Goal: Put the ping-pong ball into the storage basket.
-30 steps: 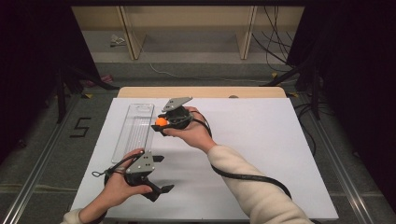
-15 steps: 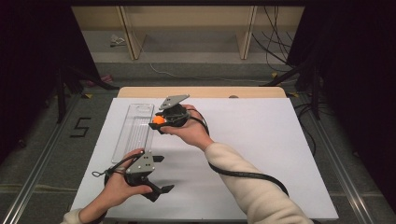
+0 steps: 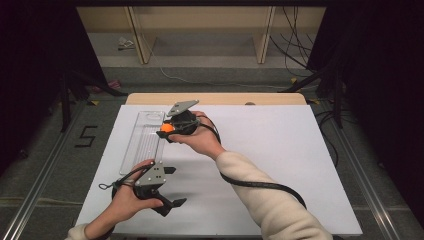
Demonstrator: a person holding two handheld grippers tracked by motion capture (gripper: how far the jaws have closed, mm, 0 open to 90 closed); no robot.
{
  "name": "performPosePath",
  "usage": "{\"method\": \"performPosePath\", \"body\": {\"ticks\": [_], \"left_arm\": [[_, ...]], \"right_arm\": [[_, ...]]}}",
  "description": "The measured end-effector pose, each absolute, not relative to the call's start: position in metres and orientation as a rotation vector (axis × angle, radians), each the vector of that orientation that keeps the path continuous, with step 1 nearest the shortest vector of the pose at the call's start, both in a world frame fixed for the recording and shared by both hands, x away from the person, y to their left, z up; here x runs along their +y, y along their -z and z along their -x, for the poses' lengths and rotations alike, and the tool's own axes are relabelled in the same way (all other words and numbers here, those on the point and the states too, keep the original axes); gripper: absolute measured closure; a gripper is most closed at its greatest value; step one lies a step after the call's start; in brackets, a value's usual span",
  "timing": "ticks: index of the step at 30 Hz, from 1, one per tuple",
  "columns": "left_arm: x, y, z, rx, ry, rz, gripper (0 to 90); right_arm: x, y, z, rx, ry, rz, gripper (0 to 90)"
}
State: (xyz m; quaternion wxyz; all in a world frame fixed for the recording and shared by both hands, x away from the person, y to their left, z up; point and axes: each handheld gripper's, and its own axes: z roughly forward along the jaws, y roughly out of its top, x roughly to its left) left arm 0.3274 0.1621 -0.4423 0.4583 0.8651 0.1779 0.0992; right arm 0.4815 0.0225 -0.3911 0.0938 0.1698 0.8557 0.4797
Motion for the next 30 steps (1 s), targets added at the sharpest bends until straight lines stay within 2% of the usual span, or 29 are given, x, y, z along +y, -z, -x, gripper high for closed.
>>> {"method": "performPosePath", "body": {"ticks": [30], "left_arm": [[0.161, 0.442, -0.327, 0.430, -0.239, -2.137, 0.3]], "right_arm": [[0.039, 0.392, -0.489, 2.559, -1.423, -0.501, 51.5]]}}
